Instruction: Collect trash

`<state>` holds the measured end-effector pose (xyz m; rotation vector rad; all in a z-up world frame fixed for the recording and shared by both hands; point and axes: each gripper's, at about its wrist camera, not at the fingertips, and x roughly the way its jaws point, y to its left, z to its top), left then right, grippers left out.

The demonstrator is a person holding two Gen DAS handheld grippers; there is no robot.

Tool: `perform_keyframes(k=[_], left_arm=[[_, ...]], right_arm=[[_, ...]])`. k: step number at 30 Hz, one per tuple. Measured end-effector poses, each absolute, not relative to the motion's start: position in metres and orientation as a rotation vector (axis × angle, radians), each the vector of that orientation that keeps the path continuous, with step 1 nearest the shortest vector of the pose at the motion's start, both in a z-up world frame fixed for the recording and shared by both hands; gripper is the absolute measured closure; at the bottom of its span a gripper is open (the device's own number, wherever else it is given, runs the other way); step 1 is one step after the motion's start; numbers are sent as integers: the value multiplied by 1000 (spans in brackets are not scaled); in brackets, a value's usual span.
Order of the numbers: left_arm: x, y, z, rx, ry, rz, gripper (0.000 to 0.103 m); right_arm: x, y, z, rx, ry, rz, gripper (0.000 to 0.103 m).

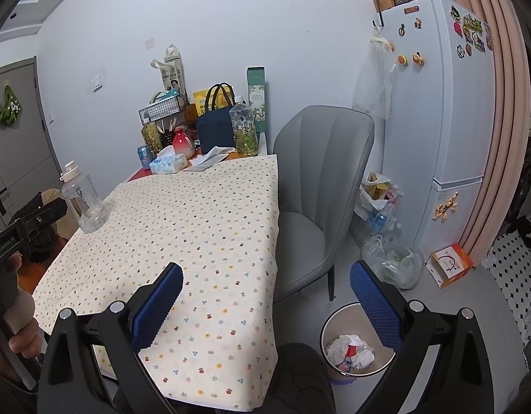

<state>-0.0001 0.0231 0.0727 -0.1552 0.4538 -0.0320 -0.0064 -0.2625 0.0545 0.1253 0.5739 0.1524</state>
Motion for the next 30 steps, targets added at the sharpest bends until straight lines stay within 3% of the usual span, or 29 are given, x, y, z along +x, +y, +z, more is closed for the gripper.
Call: perform_keyframes(k=[30], left_arm=[[-2, 30, 62, -170, 464, -26, 6]], right_arm=[[-3, -259, 46, 119, 591, 155, 8]])
